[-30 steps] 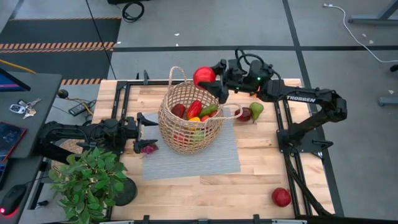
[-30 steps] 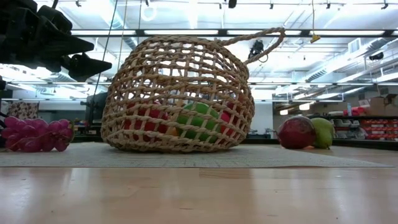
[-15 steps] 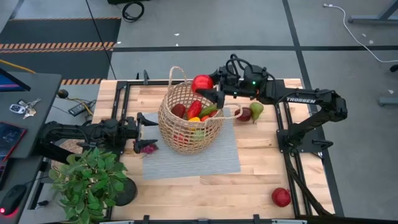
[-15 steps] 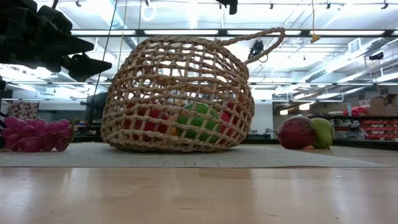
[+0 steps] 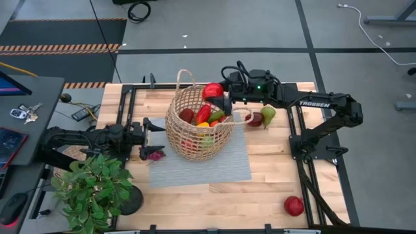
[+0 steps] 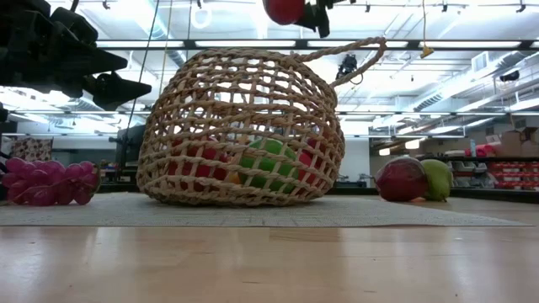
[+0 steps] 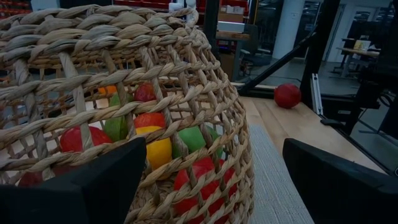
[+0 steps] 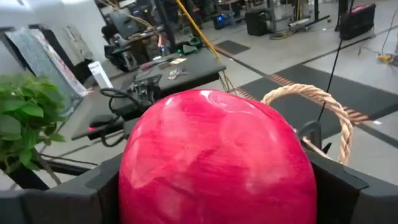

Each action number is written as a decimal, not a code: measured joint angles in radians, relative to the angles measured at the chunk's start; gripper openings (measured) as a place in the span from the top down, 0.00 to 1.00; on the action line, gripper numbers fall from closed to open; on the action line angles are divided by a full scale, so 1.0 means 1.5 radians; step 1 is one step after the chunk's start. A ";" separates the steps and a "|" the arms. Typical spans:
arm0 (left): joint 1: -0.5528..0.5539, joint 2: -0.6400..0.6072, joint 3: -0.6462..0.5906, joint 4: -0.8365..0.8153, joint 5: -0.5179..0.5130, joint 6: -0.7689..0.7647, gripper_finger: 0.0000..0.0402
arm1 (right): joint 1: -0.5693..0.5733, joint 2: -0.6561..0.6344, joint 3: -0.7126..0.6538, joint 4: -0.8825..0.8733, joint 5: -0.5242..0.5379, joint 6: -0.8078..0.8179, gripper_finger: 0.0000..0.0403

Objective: Build produce basket
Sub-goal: Put the red apple into the brown basket

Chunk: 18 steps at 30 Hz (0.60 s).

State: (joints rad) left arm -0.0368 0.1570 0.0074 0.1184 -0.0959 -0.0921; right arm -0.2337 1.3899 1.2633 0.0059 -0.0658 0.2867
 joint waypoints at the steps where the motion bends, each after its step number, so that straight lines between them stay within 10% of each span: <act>1: 0.000 0.000 0.000 0.000 0.000 0.000 0.04 | 0.000 0.000 0.000 0.000 0.003 -0.006 0.16; 10: 0.000 0.000 0.000 0.000 0.000 0.000 0.04 | 0.014 0.000 0.000 -0.017 0.030 -0.039 0.16; 18: 0.000 0.000 0.000 0.000 0.000 0.000 0.04 | 0.096 0.001 0.037 -0.108 0.203 -0.090 0.16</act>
State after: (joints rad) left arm -0.0365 0.1570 0.0074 0.1185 -0.0959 -0.0929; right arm -0.0898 1.3911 1.3185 -0.1559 0.2387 0.1521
